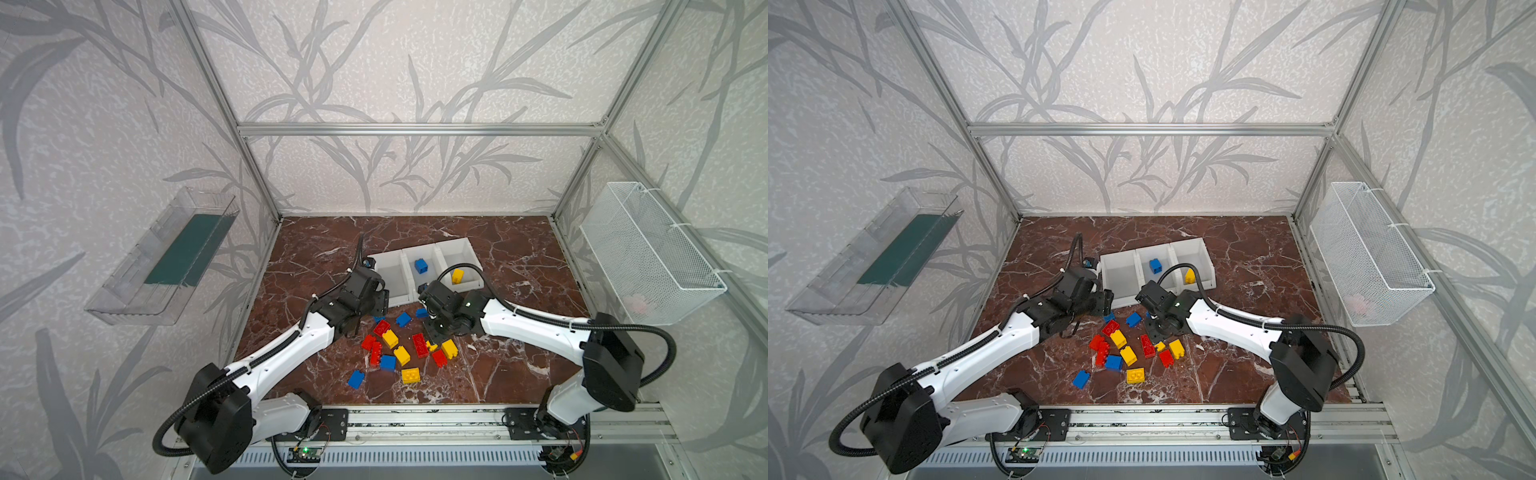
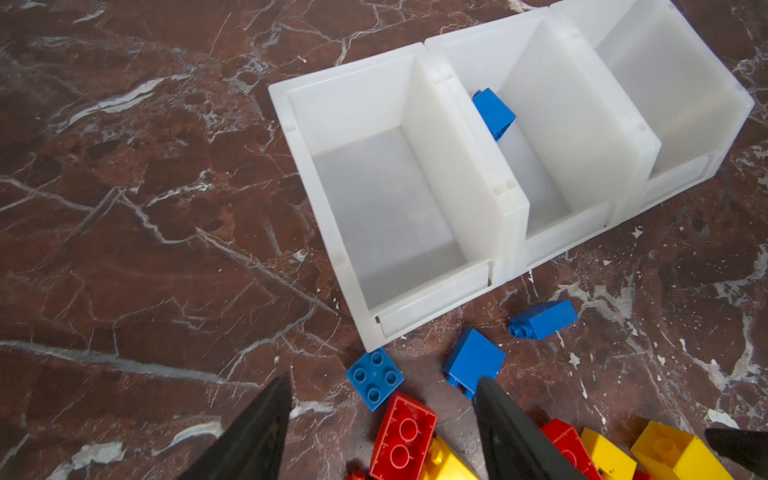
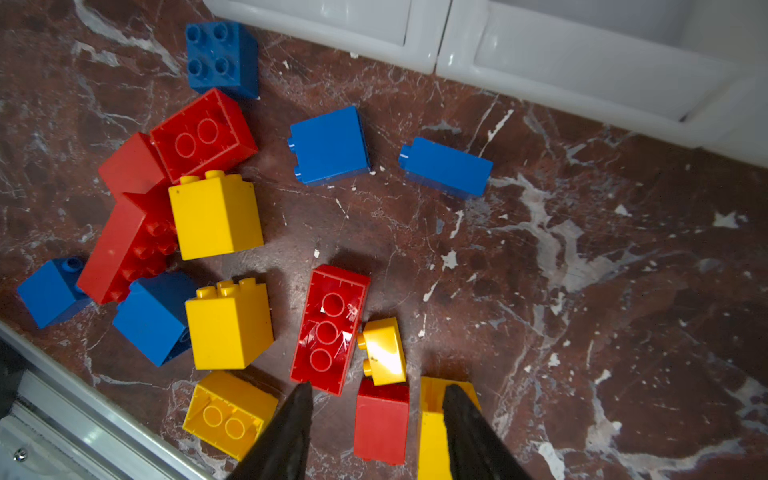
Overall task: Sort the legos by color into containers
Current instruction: 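Withdraw the left gripper while the right gripper reaches to a red brick, then close the right gripper on the red brick and lift it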
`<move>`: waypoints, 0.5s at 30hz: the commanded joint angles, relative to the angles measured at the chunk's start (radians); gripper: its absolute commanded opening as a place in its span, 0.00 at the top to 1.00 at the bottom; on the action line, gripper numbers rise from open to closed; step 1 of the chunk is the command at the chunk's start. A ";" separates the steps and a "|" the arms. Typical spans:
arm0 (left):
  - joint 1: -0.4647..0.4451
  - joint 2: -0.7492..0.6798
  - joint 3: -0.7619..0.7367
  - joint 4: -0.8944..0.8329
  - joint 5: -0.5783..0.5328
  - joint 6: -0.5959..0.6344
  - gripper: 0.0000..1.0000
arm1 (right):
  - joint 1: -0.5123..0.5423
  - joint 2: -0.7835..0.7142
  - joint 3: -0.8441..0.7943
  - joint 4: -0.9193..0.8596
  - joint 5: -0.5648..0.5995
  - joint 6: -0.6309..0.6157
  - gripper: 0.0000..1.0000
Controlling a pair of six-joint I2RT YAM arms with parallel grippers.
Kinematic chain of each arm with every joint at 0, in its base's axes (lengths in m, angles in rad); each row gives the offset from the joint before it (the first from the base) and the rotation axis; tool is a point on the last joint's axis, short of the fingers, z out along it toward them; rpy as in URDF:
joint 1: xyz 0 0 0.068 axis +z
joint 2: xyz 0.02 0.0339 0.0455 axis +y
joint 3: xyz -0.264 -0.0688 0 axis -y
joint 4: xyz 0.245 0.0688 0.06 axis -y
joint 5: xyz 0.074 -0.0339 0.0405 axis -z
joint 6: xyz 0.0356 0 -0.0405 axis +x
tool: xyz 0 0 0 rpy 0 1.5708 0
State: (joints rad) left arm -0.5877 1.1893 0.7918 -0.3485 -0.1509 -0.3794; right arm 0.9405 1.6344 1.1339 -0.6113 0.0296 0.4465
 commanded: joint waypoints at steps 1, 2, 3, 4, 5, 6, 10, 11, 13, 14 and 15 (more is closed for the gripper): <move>0.003 -0.033 -0.023 -0.026 -0.028 -0.033 0.28 | 0.022 0.054 0.044 -0.024 0.021 0.041 0.48; 0.003 -0.038 -0.029 -0.029 -0.026 -0.032 0.28 | 0.028 0.064 0.050 -0.023 0.021 0.046 0.48; 0.004 -0.047 -0.036 -0.030 -0.028 -0.033 0.28 | 0.034 0.067 0.054 -0.023 0.021 0.053 0.47; 0.005 -0.054 -0.048 -0.030 -0.034 -0.036 0.28 | 0.039 0.103 0.062 -0.023 0.022 0.057 0.48; 0.006 -0.063 -0.057 -0.026 -0.042 -0.038 0.28 | 0.043 0.117 0.069 -0.024 0.023 0.059 0.48; 0.005 -0.070 -0.065 -0.023 -0.046 -0.040 0.28 | 0.046 0.129 0.075 -0.027 0.022 0.062 0.48; 0.007 -0.089 -0.088 -0.009 -0.047 -0.044 0.27 | 0.053 0.175 0.097 -0.028 0.013 0.070 0.48; 0.007 -0.091 -0.090 -0.008 -0.042 -0.047 0.28 | 0.058 0.185 0.103 -0.028 0.011 0.071 0.48; 0.006 -0.094 -0.094 -0.007 -0.036 -0.048 0.27 | 0.061 0.204 0.111 -0.031 0.010 0.073 0.48; 0.007 -0.095 -0.095 -0.008 -0.034 -0.048 0.27 | 0.063 0.214 0.117 -0.036 0.010 0.072 0.48; 0.007 -0.095 -0.098 -0.006 -0.034 -0.048 0.27 | 0.065 0.220 0.121 -0.037 0.011 0.072 0.48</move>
State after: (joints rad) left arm -0.5846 1.1160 0.7113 -0.3515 -0.1707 -0.4057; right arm 0.9951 1.8324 1.2194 -0.6167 0.0395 0.5060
